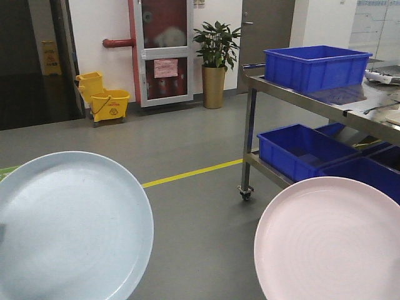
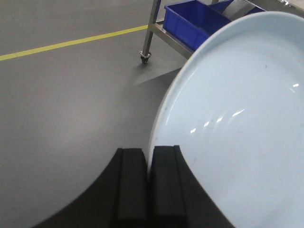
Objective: Grab plate from conveyor and place on tray
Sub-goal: 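Drive the base to the steel table holding both plates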
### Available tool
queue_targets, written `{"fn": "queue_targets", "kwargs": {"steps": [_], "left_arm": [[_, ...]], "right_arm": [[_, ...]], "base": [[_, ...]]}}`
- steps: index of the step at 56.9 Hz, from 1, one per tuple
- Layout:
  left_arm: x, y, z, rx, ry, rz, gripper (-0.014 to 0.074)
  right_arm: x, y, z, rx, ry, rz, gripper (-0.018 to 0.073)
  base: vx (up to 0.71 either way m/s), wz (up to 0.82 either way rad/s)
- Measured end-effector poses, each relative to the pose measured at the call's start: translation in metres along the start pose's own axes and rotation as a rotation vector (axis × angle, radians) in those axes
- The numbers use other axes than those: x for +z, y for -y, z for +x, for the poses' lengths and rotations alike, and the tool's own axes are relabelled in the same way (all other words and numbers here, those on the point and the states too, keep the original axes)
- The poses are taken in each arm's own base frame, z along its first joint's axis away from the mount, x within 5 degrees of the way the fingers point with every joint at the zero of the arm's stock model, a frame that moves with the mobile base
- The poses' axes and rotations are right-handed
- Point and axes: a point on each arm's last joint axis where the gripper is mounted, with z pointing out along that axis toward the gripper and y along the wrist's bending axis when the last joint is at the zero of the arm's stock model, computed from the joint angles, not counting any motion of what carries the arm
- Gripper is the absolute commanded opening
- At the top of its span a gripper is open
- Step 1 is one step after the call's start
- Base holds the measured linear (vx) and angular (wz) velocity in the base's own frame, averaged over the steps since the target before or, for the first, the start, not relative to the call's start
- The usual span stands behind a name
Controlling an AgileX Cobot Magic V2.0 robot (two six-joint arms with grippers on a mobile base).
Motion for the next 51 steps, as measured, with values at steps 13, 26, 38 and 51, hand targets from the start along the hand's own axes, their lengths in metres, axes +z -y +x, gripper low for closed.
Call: {"fn": "queue_targets", "kwargs": {"steps": [13, 26, 38, 51], "left_arm": [[0.0000, 0.0000, 0.0000, 0.000, 0.000, 0.000, -0.0006], [0.0000, 0.0000, 0.0000, 0.000, 0.000, 0.000, -0.0006], [0.0000, 0.0000, 0.0000, 0.000, 0.000, 0.000, -0.0006], [0.0000, 0.0000, 0.0000, 0.000, 0.000, 0.000, -0.0006]], "right_arm": [[0.0000, 0.0000, 0.0001, 0.000, -0.001, 0.000, -0.0009], [0.0000, 0.0000, 0.0003, 0.000, -0.003, 0.000, -0.0009], [0.0000, 0.0000, 0.0003, 0.000, -0.004, 0.000, -0.0009], [0.0000, -0.0001, 0.0005, 0.000, -0.005, -0.001, -0.0009]], "base": [[0.41, -0.10], [0.45, -0.07], [0.48, -0.12], [0.50, -0.20]]}}
